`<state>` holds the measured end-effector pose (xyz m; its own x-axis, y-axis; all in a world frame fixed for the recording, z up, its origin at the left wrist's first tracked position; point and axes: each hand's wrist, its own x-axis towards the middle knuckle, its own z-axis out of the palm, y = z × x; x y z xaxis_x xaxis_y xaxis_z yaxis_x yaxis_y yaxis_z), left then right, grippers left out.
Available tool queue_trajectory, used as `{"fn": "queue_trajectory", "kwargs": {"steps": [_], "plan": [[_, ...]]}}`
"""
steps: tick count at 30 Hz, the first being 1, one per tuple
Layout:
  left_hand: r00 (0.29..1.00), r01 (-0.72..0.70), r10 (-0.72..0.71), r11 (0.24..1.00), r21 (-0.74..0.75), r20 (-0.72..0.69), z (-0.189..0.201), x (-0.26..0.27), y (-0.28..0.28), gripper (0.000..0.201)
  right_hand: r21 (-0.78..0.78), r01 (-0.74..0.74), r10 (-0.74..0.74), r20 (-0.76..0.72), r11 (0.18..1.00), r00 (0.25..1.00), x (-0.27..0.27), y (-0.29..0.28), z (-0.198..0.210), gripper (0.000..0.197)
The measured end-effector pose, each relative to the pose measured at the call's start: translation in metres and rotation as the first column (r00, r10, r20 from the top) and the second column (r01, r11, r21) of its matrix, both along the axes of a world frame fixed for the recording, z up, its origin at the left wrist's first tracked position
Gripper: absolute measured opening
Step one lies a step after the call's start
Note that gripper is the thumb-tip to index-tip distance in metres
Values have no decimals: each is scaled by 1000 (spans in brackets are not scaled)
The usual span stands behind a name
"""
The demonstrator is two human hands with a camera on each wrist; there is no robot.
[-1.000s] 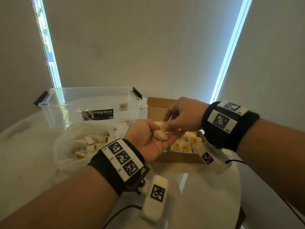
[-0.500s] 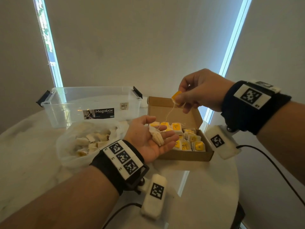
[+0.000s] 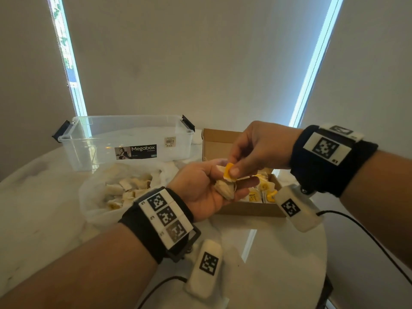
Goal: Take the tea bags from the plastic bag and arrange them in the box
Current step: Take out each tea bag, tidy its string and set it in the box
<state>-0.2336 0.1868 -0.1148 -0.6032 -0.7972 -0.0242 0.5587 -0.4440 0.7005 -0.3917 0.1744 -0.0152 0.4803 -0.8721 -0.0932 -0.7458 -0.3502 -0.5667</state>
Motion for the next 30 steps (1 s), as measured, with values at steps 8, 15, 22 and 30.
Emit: {"fn": "queue_trajectory", "kwargs": {"steps": [8, 15, 22, 30], "plan": [[985, 27, -20, 999, 43, -170, 1, -2, 0, 66, 8, 41, -41, -53, 999, 998, 15, -1, -7, 23], [995, 13, -11, 1000, 16, -97, -4, -1, -3, 72, 2, 72, -71, -144, 997, 987, 26, 0, -16, 5], [947, -179, 175, 984, -11, 268, -2, -1, 0, 38, -180, 130, -153, -122, 975, 981, 12, -13, -11, 14], [902, -352, 319, 933, 69, 291, -3, -8, -7, 30, -232, 305, -292, 90, 924, 952, -4, -18, -8, 10]]}}
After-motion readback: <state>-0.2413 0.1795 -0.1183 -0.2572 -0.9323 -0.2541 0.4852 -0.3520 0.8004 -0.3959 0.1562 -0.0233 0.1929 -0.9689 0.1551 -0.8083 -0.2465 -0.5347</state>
